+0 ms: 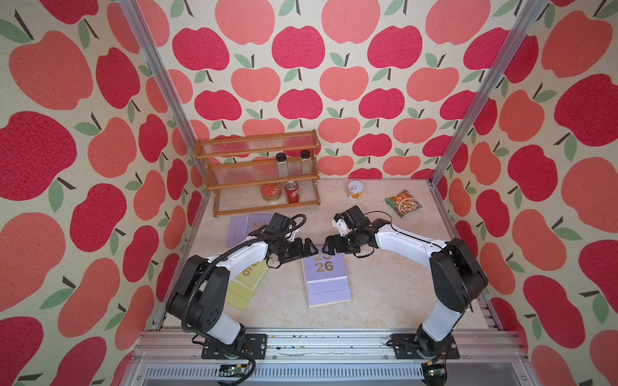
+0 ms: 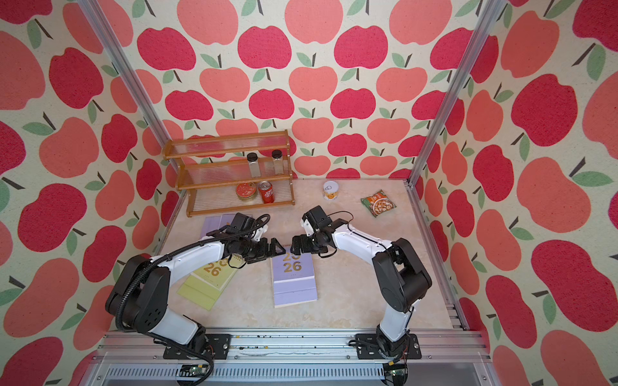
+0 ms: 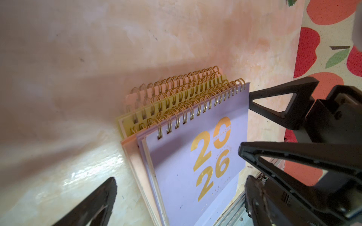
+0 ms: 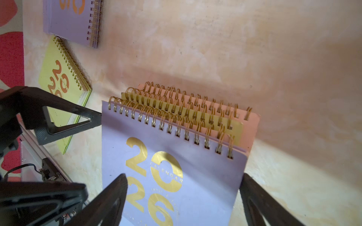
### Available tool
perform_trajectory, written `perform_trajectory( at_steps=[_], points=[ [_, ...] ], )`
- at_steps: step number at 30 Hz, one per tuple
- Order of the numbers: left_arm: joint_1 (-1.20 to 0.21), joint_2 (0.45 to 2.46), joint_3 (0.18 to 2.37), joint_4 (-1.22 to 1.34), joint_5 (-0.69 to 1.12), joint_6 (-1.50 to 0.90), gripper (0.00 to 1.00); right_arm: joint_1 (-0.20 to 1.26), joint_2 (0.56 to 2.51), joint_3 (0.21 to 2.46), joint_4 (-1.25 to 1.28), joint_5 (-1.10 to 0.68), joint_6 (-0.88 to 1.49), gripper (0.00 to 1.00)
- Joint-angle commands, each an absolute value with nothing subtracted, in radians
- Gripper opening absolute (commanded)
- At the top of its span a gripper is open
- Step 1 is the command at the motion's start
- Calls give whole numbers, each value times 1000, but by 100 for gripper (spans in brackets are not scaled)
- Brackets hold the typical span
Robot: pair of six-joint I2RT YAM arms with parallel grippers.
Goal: Stack the calendars
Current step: Adjust the calendar at the calendar.
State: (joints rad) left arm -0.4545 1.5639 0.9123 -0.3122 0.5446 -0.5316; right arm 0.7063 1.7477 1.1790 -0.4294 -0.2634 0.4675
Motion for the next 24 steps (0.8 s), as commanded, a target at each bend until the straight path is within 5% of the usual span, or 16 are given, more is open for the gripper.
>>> perform_trajectory(
  at_steps=[1,24],
  points=[
    [-457,1590,942,-280,561,-538,99,701,1758,1193,-448,-282,449,91],
    [-458,1645,995,-266,578,-528,100,701,1778,1209,-445,-298,450,91]
  ],
)
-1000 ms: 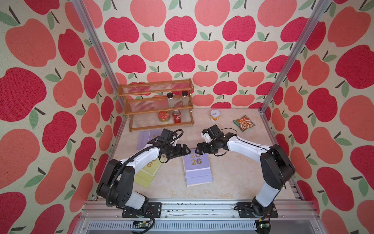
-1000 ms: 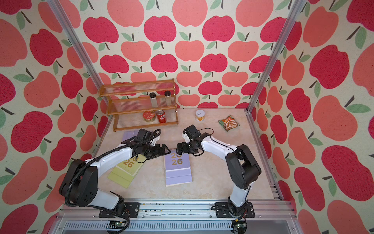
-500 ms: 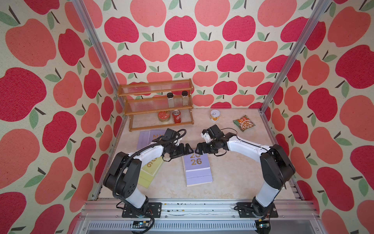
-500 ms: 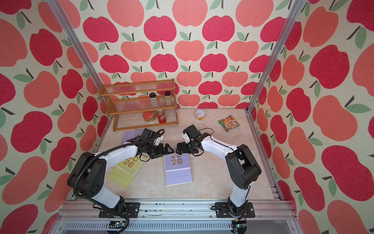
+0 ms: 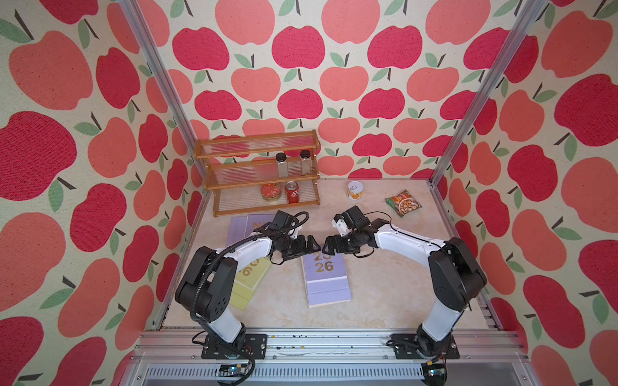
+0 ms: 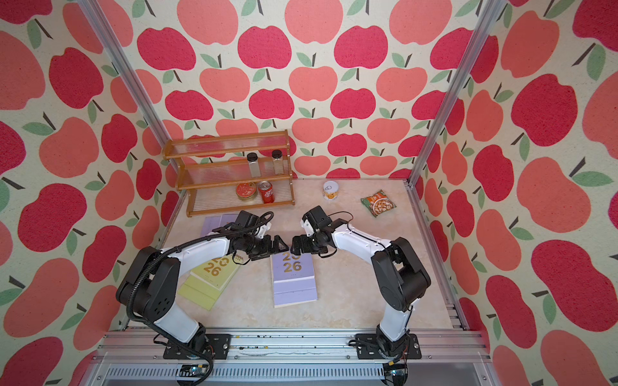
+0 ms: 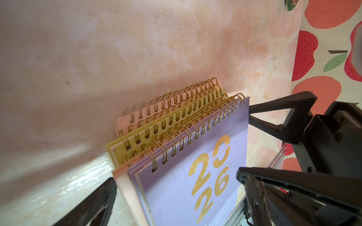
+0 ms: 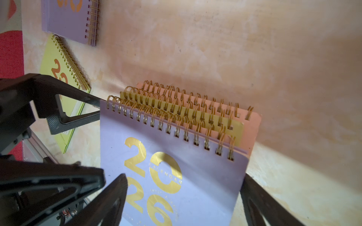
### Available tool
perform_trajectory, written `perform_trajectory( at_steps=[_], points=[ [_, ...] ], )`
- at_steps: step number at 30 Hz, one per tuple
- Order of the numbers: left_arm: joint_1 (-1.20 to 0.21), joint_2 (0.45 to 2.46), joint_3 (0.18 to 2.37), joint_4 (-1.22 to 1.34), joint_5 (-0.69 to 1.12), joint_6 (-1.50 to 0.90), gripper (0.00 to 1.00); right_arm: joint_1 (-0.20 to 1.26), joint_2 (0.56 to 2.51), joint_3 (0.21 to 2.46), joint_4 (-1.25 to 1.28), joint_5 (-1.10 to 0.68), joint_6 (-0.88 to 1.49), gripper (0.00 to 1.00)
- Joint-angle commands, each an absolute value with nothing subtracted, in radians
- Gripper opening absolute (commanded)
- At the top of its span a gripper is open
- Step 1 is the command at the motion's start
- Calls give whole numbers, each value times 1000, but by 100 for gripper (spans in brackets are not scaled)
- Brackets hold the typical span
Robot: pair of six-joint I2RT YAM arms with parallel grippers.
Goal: Stack the calendars
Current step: Adjust the calendar at the calendar.
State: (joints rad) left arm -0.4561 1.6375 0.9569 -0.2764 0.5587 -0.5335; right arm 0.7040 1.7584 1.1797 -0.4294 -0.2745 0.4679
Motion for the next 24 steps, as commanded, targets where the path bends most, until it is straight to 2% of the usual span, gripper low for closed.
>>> perform_trajectory(
  at_steps=[1,24],
  points=[
    [-458,1646,996,-265,578,-528,100,702,1780,1207,-445,-300,450,91],
    [-459,1635,1002,-281,576,-519,99,714,1787,1235,-444,-310,432,91]
  ],
)
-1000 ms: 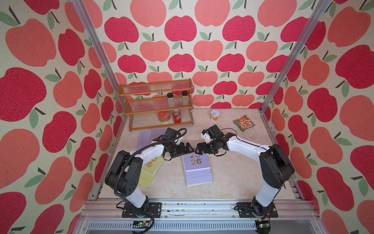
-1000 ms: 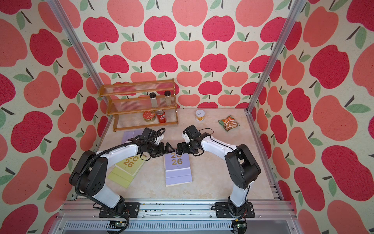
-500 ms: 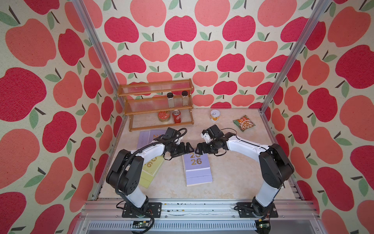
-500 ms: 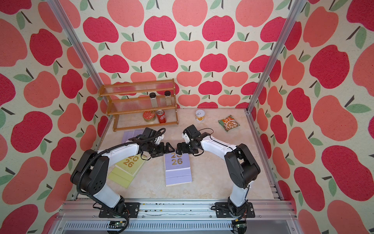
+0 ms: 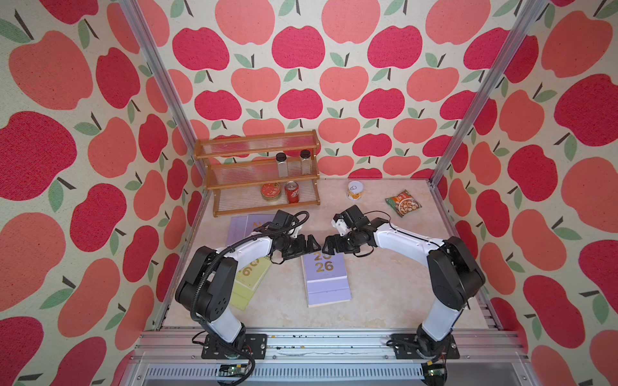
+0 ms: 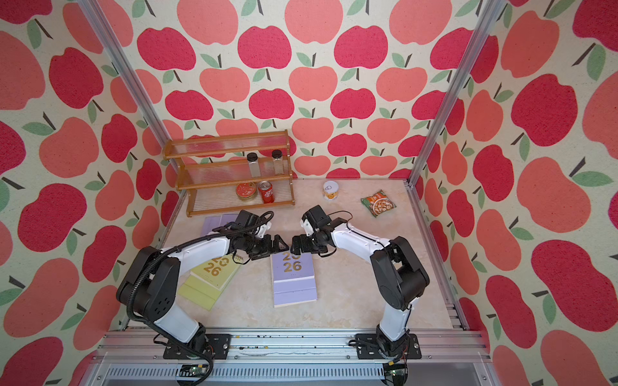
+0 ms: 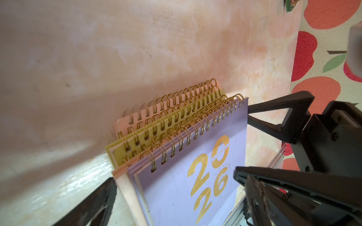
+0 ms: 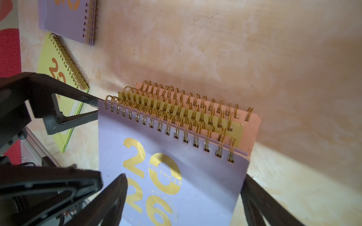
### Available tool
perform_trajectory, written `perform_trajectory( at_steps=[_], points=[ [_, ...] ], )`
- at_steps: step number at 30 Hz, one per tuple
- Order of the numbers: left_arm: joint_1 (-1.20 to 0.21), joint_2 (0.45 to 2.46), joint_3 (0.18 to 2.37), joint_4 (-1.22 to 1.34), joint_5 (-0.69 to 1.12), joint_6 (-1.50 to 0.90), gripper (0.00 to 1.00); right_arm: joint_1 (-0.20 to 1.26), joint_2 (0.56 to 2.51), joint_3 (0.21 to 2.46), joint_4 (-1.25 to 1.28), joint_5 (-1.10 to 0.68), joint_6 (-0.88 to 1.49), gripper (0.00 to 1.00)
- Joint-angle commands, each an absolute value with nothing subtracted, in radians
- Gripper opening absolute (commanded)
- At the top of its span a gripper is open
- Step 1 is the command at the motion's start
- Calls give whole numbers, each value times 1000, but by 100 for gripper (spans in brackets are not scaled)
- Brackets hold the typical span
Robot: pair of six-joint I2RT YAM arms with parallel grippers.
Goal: Stack the calendars
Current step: Adjust the calendar at the calendar.
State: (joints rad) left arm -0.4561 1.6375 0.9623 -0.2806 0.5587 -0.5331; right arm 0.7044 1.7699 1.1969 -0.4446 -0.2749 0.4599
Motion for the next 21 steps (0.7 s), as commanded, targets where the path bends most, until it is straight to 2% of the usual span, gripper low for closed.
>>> perform_trajectory(
  at_steps=[1,10,21],
  points=[
    [-459,1632,1001,-284,573,-518,100,713,1786,1235,-446,-309,431,91],
    [-457,1620,1000,-301,557,-508,100,642,1764,1203,-456,-281,436,91],
    [-457,1622,1003,-302,556,-507,100,634,1798,1235,-427,-316,413,91]
  ],
)
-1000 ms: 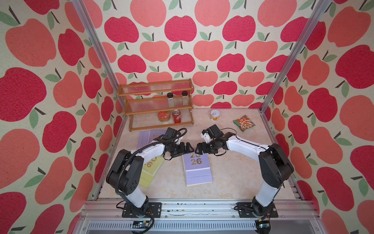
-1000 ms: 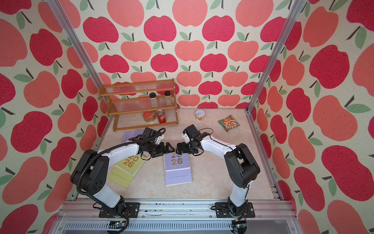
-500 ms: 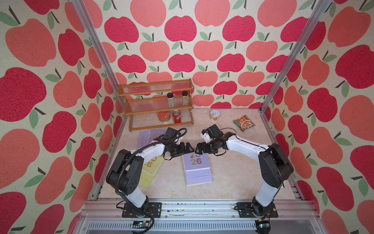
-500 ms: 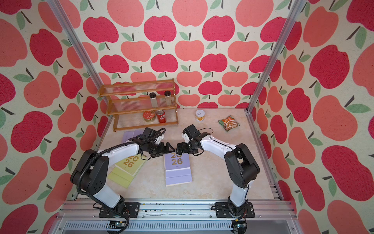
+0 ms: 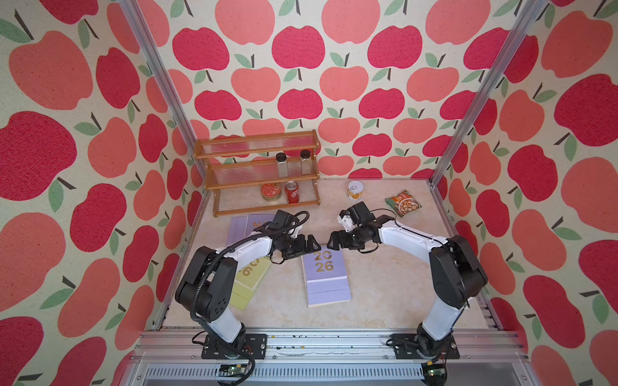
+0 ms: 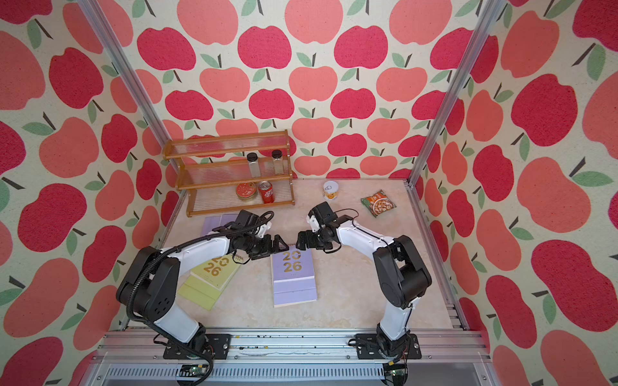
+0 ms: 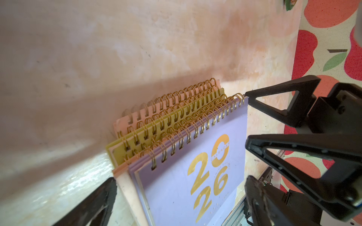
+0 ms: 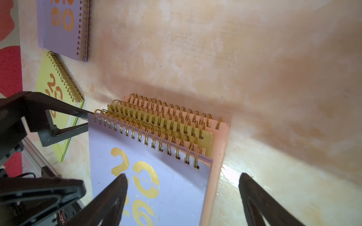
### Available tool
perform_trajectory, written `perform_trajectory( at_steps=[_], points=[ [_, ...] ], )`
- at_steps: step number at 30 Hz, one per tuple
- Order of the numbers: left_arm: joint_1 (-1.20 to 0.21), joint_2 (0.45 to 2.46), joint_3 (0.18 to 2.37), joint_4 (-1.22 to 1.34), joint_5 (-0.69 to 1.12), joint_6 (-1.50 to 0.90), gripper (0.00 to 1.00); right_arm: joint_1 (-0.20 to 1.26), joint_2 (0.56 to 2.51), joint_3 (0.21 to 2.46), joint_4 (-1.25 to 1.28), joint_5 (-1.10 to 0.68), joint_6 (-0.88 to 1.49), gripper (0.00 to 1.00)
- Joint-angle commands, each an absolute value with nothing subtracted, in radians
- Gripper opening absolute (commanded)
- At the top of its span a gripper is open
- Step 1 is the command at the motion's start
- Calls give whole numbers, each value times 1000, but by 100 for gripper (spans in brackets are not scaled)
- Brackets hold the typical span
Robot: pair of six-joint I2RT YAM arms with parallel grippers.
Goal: Stack the calendars
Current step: Adjust the calendar at the calendar.
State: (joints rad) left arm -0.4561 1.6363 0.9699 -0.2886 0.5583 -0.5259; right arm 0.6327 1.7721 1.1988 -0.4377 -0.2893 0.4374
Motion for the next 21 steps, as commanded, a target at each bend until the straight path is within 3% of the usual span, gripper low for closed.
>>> perform_trajectory(
  at_steps=[1,21],
  points=[
    [-457,1623,1005,-302,557,-507,100,636,1802,1239,-424,-322,408,91],
    [-456,1629,1009,-301,560,-506,100,692,1821,1291,-407,-370,374,91]
  ],
)
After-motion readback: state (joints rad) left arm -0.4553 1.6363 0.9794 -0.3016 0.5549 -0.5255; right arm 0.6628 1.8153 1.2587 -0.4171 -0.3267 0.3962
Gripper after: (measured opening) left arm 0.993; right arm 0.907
